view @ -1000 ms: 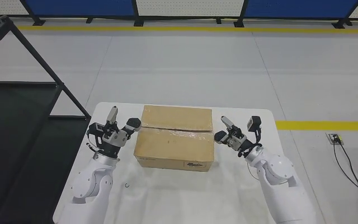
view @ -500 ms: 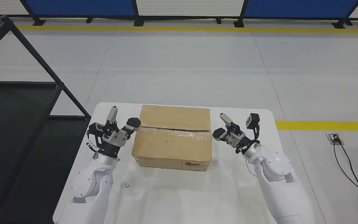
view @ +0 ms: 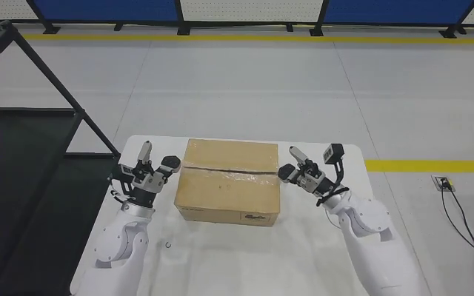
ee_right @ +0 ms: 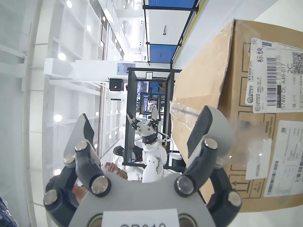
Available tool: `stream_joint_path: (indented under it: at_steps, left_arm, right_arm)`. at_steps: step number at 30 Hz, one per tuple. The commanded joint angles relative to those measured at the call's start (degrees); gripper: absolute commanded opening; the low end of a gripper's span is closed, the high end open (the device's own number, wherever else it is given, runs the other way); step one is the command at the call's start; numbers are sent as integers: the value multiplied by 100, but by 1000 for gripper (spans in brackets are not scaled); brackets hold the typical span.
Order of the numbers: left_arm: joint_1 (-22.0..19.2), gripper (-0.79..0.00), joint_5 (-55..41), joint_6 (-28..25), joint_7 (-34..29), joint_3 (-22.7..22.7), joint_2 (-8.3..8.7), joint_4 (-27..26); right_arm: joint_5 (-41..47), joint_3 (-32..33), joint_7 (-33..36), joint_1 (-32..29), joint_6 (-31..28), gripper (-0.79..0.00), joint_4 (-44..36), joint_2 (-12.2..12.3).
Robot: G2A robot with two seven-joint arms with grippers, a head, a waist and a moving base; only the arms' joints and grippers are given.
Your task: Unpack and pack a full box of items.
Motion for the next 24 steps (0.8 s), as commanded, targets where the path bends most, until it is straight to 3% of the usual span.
stream_joint_path:
  at_steps: [1,12,24]
  left_arm:
    - [26,0,-17,-26,-11,-33,4,-19]
    - [172,0,-148,-83,-34,-194,23,-122]
    - [67,0,-13,-8,60,-116,18,-33]
  right_arm:
    - [-43,-116,-9,201,86,0,187,-14]
    - [-111,-576,13,916,192,0,937,-92]
    - [-388,41,461,159,411,0,229,167]
